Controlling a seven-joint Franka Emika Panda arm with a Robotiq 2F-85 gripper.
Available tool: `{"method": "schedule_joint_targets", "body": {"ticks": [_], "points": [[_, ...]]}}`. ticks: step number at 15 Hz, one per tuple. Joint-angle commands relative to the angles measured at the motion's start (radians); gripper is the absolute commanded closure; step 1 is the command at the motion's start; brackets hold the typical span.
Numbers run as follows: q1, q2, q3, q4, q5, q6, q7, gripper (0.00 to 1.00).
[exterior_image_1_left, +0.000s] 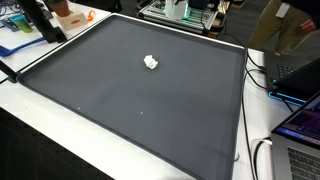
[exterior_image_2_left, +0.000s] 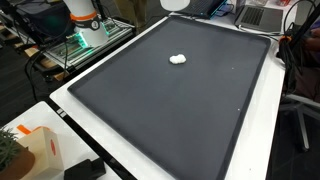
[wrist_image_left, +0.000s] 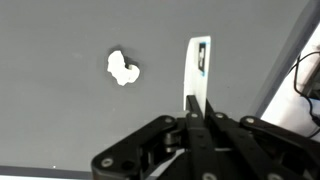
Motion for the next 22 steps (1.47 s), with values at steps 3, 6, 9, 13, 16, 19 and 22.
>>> {"method": "schedule_joint_targets", "body": {"ticks": [3,6,9,13,16,19,22], "points": [[0.02,-0.072,-0.01,-0.034,-0.005,-0.015,0.006,0.96],[0.02,-0.079,-0.011,-0.044,-0.006,-0.015,0.006,0.99],[0.039,-0.096,-0.039,-0.054,0.048,-0.157,-0.022,0.99],[0.036,-0.094,-0.081,0.03,0.145,-0.435,-0.053,0.99],[0.006,-0.057,-0.087,0.136,0.182,-0.605,0.048,0.71],[-0.018,-0.036,-0.089,0.197,0.232,-0.686,0.109,0.57],[-0.045,-0.081,-0.064,0.154,0.207,-0.587,0.137,0.32]]}}
